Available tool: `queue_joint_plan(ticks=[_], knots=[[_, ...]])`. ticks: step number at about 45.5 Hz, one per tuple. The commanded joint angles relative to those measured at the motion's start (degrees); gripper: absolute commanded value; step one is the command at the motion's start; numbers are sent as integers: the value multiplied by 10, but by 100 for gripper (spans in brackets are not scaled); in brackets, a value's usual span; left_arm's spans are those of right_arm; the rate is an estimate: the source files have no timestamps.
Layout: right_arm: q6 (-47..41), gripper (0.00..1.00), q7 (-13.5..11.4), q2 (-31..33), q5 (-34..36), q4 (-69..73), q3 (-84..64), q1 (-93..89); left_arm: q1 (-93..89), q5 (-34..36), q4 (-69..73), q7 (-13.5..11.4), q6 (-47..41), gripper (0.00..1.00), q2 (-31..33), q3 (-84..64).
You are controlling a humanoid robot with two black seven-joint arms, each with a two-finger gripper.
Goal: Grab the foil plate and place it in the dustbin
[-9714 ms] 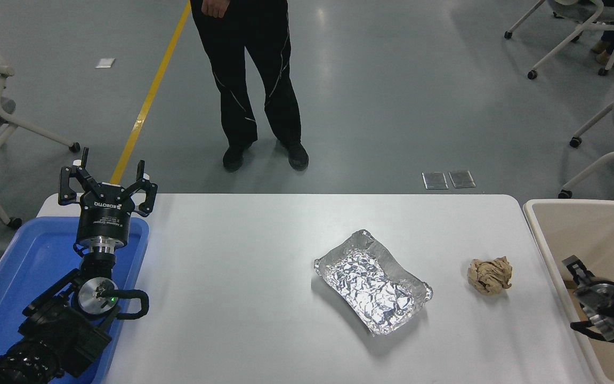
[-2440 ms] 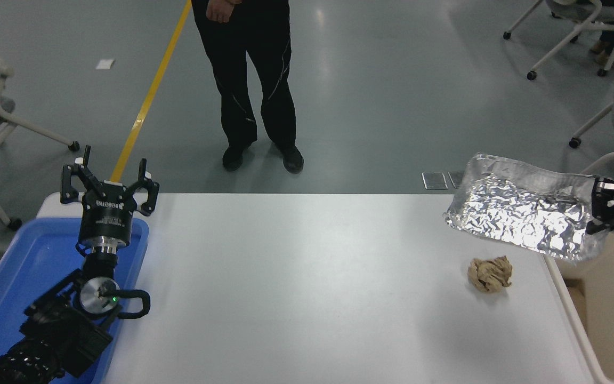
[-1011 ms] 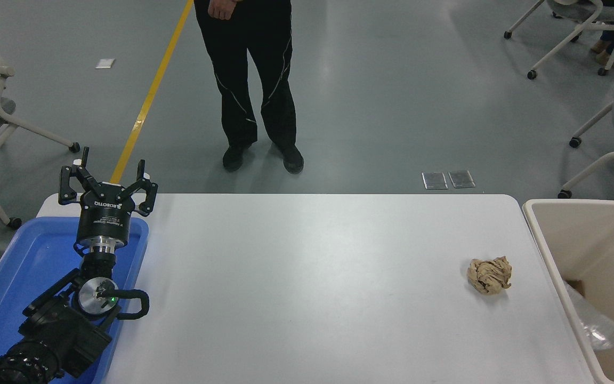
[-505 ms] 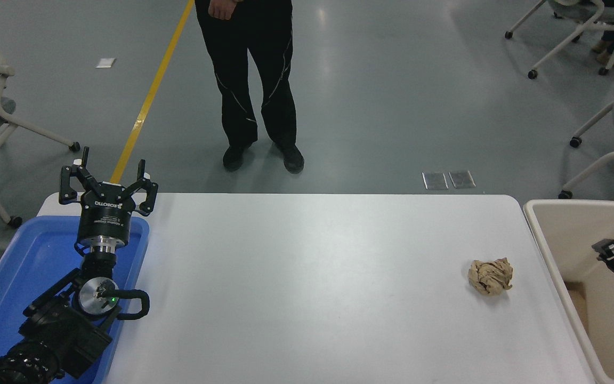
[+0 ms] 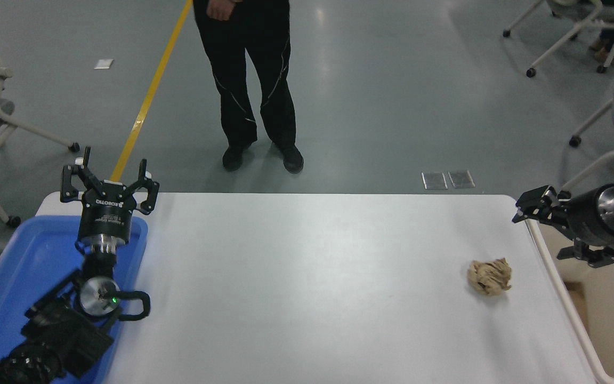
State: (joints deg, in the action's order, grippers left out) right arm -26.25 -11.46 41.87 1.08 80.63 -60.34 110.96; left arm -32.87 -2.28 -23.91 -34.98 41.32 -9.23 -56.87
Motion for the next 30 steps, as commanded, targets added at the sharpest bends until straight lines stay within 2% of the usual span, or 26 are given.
queue_joint_plan(ticks=[1, 5, 14, 30], knots=[[-149, 100, -4, -28, -46, 73, -35, 157, 0, 0, 0, 0, 0, 99, 0, 0], [-163, 100, -9, -35, -78, 87, -35, 181, 0, 0, 0, 0, 1, 99, 0, -1], [-188, 100, -55, -47, -102, 112, -44, 232, 0, 0, 0, 0, 0, 99, 0, 0], [-188, 100, -62, -43, -103, 125, -44, 263, 0, 0, 0, 0, 0, 99, 0, 0]])
